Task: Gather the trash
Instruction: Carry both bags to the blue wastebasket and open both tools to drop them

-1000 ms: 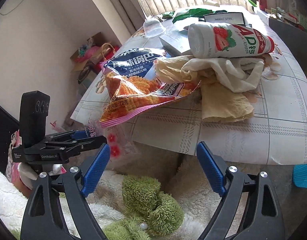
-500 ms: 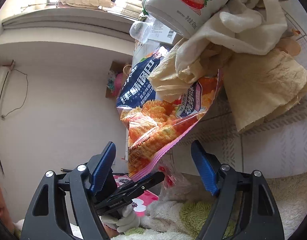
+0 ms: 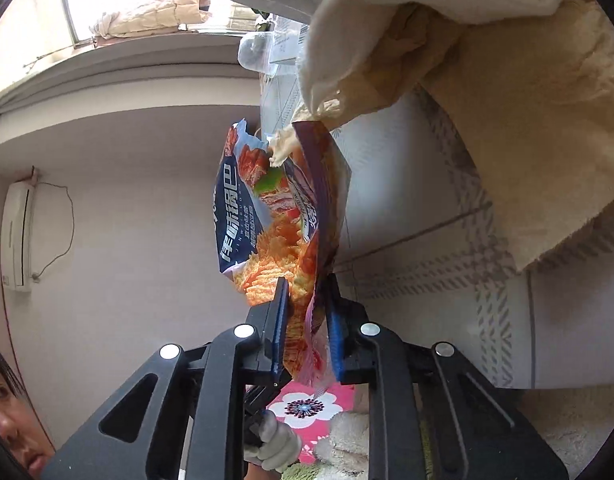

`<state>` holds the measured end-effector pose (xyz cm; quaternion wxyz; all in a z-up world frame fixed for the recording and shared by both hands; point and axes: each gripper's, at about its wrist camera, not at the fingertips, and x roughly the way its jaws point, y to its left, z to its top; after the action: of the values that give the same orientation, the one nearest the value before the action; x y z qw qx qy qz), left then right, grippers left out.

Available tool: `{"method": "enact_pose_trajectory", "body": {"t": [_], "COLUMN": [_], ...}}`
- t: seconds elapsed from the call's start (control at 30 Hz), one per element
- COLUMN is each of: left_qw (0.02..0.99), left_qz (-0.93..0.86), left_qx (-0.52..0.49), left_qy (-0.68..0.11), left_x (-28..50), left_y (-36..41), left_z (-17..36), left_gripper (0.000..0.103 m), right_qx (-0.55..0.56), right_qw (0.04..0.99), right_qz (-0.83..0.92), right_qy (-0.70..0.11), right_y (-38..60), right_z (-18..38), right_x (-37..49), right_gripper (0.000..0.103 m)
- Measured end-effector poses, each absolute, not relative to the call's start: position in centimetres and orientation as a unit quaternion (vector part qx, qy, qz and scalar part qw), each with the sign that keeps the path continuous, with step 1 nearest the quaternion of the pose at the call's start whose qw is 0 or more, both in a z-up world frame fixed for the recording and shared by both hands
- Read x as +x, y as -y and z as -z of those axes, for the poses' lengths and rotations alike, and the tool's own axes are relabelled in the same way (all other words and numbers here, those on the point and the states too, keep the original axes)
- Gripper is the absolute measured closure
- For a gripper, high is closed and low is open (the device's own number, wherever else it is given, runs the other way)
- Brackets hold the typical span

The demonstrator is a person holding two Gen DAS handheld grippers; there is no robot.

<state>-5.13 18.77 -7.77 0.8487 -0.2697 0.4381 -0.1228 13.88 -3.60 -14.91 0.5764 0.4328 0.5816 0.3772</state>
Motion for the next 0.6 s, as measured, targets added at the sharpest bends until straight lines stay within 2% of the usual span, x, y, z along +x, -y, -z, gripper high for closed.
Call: {"method": "enact_pose_trajectory", "body": {"t": [0.2, 0.3, 0.47, 0.6], "left_qw": [0.872, 0.888, 0.898, 0.871], "left_qz": [0.102, 0.124, 0.226, 0.320], "left_qx": [-0.270, -0.251, -0.185, -0.137], "left_qy": [-0.394, -0.366, -0.330, -0.346], "left_x": [-6.6, -5.5, 0.2, 6.7], "left_y": [-21.0, -19.5, -12.6, -3.5], "left_z": [4.2, 1.6, -2.9, -5.1], "left_gripper": [0.103, 0.103, 0.103, 0.103], "right_qx": [0.412, 0.415, 0.446, 0.496], "right_qw": [0.579, 0.586, 0.645, 0.714], "right_qz": [-0.448, -0.471, -0.458, -0.367], "right_qy": [-0.543, -0.512, -0.418, -0.330], "right_y": [3.6, 5.1, 13.1, 24.8], "right_z": [10.7, 8.5, 4.7, 3.0], "right_x": [13.6, 13.1, 12.2, 10.2], "right_gripper": [0.091, 0.091, 0.092, 0.092]}}
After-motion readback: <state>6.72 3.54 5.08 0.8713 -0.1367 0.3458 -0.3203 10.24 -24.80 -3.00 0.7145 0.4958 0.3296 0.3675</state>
